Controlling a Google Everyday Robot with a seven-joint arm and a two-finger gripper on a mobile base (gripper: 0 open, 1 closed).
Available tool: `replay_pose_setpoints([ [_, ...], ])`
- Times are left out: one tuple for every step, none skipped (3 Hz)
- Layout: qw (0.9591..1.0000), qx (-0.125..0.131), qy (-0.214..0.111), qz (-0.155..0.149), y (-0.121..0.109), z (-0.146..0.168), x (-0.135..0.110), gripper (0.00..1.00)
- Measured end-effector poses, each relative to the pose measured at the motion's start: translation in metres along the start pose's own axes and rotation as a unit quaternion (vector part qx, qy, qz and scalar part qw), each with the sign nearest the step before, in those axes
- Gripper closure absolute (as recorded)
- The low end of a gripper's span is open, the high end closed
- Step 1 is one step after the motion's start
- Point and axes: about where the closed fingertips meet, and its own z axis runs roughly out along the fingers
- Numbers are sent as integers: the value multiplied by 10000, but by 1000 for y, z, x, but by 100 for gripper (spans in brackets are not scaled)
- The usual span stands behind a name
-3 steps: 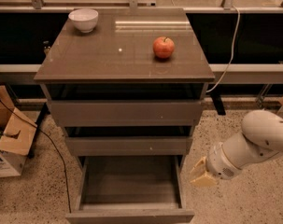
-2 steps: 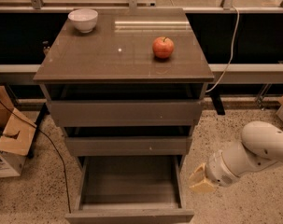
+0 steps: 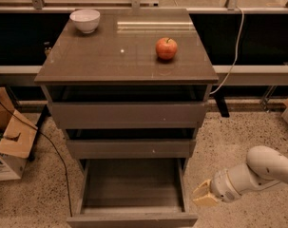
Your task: Close bottom drawer
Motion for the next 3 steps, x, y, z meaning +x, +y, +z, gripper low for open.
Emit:
replay_pose_setpoints([
  [10000,0,0,0,0,0,0,100],
  [9999,-123,-78,69,-1,20,9,100],
  [9994,-215,-280,-35,-5,57,23,100],
])
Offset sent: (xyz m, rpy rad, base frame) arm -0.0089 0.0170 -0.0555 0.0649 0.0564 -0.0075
